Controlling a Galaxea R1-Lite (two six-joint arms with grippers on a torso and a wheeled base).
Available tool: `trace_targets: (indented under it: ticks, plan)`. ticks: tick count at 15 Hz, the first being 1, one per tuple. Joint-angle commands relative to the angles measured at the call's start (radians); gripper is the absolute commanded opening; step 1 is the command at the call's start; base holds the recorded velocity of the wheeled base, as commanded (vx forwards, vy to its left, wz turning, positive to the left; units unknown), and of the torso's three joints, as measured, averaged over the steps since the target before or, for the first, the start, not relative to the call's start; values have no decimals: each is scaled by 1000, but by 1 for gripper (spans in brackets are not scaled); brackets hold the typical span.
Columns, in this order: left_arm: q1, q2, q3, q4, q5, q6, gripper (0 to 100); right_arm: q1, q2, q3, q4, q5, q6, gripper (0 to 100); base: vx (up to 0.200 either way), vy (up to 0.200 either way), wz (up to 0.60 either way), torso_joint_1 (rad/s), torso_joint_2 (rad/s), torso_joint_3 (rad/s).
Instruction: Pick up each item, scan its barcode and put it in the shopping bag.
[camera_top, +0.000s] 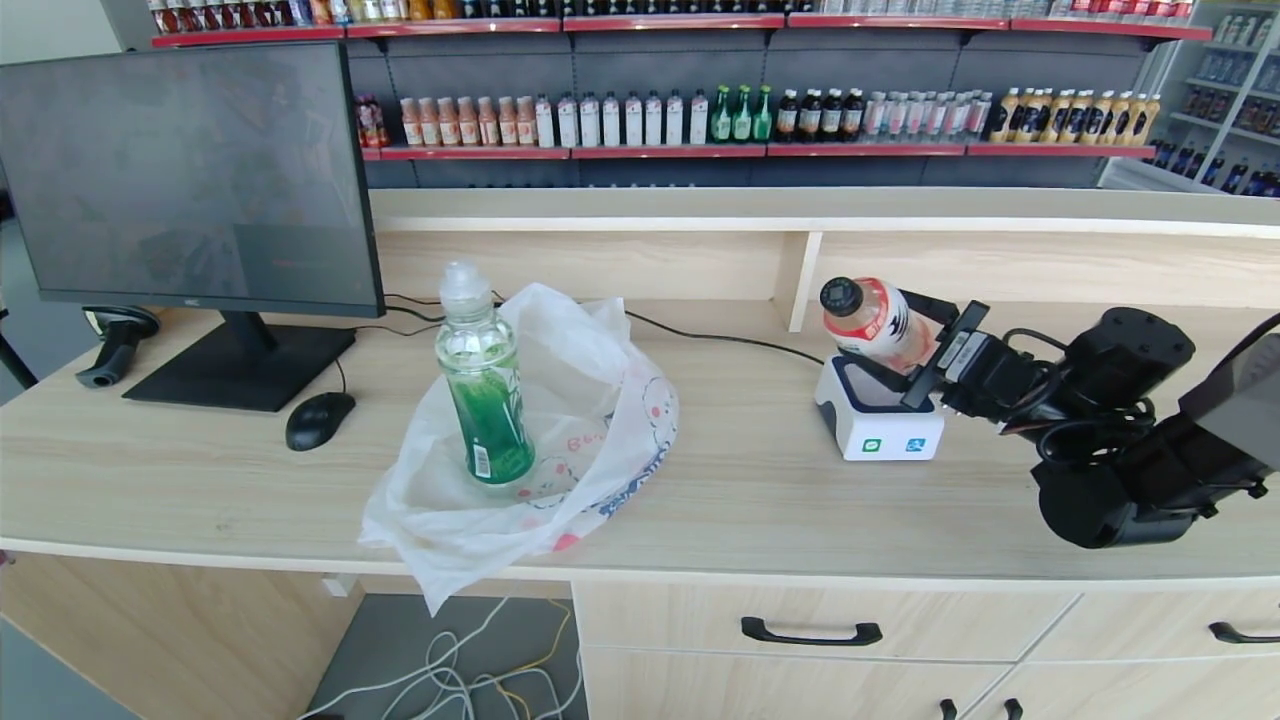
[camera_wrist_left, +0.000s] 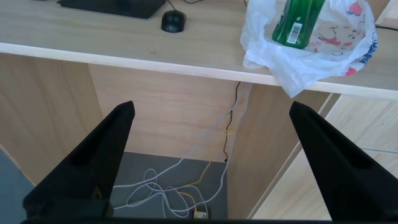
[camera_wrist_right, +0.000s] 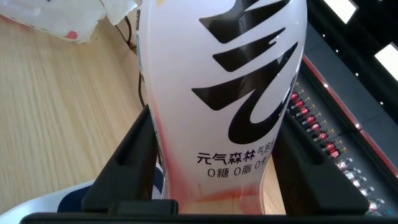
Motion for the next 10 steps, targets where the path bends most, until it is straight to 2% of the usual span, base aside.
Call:
trace_targets:
  ticks: [1,5,7,10]
  plan:
    - [1,1,0,0,0,1,100,-1,-14,-1,-2,0,1,0,0,0,0,0,0,0]
    - [1,1,0,0,0,-1,100,2,-68,14,-2,-21,19,0,0,0,0,0,0,0]
    - [1,1,0,0,0,-1,100,29,-126,44,-2,-91,58,0,0,0,0,0,0,0]
    - [1,1,0,1,0,-1,100,35,-226,159,-2,-229,139,0,0,0,0,0,0,0]
